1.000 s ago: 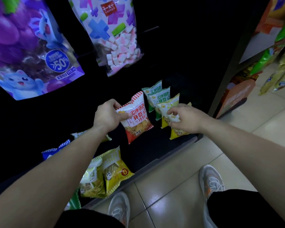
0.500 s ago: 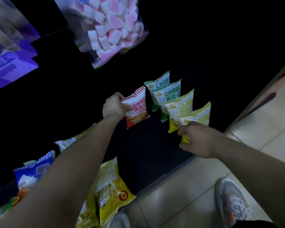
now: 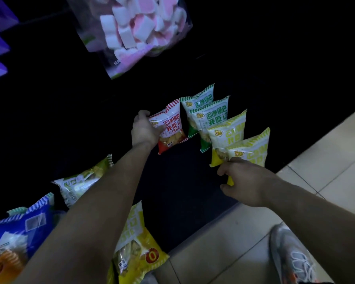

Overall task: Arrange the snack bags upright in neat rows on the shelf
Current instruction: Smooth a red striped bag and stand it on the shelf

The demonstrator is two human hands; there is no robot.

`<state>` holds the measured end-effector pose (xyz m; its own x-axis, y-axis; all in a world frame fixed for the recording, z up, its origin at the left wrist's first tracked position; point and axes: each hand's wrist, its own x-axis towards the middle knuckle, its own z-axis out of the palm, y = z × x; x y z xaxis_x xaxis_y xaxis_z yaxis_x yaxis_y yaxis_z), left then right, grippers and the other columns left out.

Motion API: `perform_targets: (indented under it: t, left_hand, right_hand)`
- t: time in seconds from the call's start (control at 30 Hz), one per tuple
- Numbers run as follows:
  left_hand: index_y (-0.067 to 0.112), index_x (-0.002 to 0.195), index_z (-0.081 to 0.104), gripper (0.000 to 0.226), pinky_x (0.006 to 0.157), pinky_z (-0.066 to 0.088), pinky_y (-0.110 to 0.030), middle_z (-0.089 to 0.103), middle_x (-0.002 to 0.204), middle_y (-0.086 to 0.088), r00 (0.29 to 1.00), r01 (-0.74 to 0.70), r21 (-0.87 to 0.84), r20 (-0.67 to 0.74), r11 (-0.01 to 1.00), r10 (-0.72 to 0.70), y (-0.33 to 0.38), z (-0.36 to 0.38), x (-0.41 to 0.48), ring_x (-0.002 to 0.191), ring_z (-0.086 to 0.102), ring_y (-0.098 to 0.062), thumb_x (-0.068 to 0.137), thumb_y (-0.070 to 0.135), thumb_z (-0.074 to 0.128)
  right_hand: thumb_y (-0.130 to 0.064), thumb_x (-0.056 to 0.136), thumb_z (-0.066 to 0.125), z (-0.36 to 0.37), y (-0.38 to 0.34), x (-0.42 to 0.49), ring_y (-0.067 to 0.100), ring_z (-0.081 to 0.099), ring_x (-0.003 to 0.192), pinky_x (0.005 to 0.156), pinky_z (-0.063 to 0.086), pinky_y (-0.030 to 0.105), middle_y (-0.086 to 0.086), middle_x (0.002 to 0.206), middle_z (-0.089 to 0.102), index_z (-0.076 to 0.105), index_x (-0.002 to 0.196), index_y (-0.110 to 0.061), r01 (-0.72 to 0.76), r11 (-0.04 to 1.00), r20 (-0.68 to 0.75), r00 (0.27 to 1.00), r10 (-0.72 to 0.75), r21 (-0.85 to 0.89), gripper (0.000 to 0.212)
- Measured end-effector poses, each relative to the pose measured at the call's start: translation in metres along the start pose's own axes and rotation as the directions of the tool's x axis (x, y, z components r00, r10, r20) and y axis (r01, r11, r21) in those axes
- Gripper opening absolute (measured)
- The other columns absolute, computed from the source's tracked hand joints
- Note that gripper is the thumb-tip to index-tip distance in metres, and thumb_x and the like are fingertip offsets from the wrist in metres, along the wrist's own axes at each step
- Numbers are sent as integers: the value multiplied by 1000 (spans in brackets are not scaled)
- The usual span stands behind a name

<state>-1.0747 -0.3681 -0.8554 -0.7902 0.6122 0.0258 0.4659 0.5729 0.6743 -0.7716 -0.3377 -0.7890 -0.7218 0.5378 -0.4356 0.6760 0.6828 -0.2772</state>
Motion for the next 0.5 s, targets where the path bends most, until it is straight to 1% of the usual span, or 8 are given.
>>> perform_targets:
  t: [0.07,0.1,0.17,0.23,0.3,0.37,0.43,0.5]
  left_hand:
    - [15,137,41,79,87,50,-33,50,133,-9,999,19,-15,37,1000,-18,3,-2,0,112,57,-24,73,30,84]
    - [15,140,38,83,86,48,-30,47,136,-10,999,19,3,48,1000,-19,5,-6,-1,115,55,-24,73,32,84]
    - [15,144,35,84,82,42,-27,43,139,-9,998,-14,95,64,995,8,8,-21,-6,117,52,-24,76,36,80]
    - [17,144,36,79,79,39,-26,42,140,-8,994,-66,229,106,971,42,8,-43,-20,117,52,-24,79,41,75]
    - [19,143,38,75,79,38,-26,41,141,-8,980,-98,340,198,935,31,7,-71,-42,119,50,-24,80,45,72]
    - [19,142,40,73,84,37,-26,42,141,-9,952,-132,426,306,895,-5,4,-102,-72,121,48,-24,82,48,69]
    - [19,139,45,69,88,38,-26,45,138,-9,919,-172,491,392,854,-40,-1,-134,-108,121,48,-24,82,51,67]
    - [19,134,50,63,89,39,-27,48,136,-10,889,-200,537,452,820,-79,-10,-165,-147,119,50,-25,82,52,67]
  right_hand:
    - [-45,91,56,-1,0,0,22,51,115,90,49,39,-2,129,44,50,135,-31,4,1000,5,1000,-4,-14,47]
    - [-45,91,56,-2,-1,-1,22,51,115,90,49,38,-1,129,44,50,135,-30,7,1000,5,1000,-7,-23,47]
    - [-44,91,55,-3,-4,-2,22,51,114,88,49,37,0,129,45,50,135,-29,19,998,-2,1000,-19,-52,46]
    - [-43,92,55,-5,-13,-4,22,52,112,85,49,36,1,128,46,50,134,-28,40,995,7,999,-40,-96,45]
    - [-42,92,54,-7,-29,-8,23,52,111,84,48,35,2,125,46,50,134,-27,83,987,33,996,-79,-135,45]
    - [-42,92,55,-9,-48,-13,23,51,110,85,48,36,2,123,44,49,135,-26,137,980,41,990,-132,-144,47]
    - [-42,92,55,-10,-70,-20,23,52,107,81,48,35,0,118,42,49,136,-25,195,972,38,981,-192,-132,48]
    - [-42,92,56,-7,-90,-28,21,52,103,77,47,34,-1,116,41,49,137,-25,240,964,34,971,-237,-115,48]
